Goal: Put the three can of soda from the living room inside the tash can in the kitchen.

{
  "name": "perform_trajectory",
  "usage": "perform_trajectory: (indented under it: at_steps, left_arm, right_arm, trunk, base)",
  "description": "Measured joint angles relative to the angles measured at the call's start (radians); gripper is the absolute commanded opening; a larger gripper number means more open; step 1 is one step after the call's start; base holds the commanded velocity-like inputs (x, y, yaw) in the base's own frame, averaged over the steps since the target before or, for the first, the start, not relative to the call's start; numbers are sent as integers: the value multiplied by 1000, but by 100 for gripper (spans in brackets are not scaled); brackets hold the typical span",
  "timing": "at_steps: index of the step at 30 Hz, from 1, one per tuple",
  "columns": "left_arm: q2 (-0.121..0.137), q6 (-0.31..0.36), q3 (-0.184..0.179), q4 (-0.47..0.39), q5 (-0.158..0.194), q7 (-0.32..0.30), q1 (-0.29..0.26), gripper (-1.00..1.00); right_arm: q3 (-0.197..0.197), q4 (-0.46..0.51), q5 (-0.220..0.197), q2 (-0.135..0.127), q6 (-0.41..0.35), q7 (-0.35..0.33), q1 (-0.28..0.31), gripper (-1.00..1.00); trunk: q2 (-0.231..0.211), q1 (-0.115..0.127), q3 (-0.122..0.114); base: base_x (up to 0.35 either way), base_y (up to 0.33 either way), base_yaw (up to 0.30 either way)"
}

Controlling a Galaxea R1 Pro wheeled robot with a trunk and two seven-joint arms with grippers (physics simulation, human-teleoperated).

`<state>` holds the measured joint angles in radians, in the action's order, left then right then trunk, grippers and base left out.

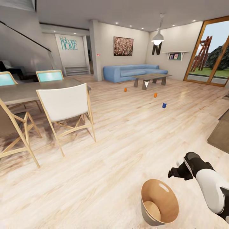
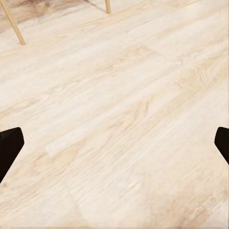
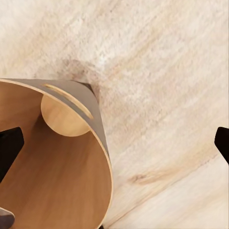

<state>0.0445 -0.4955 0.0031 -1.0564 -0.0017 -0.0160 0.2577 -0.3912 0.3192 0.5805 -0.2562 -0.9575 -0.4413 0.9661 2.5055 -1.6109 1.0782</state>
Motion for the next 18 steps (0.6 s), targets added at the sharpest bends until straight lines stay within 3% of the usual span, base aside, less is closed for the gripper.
perform_trajectory:
  at_steps: [7,18]
  left_arm:
    - [0,0,0,1,0,1,0,100]
    - [0,-1,-1,-2,0,1,0,100]
  right_arm:
    - [0,1,-1,2,0,1,-8,100]
    - [0,0,-2,8,0,1,-17,100]
  trunk:
    - [2,-3,27]
    - [2,-3,27]
  base:
    - [0,0,0]
    - [0,0,0]
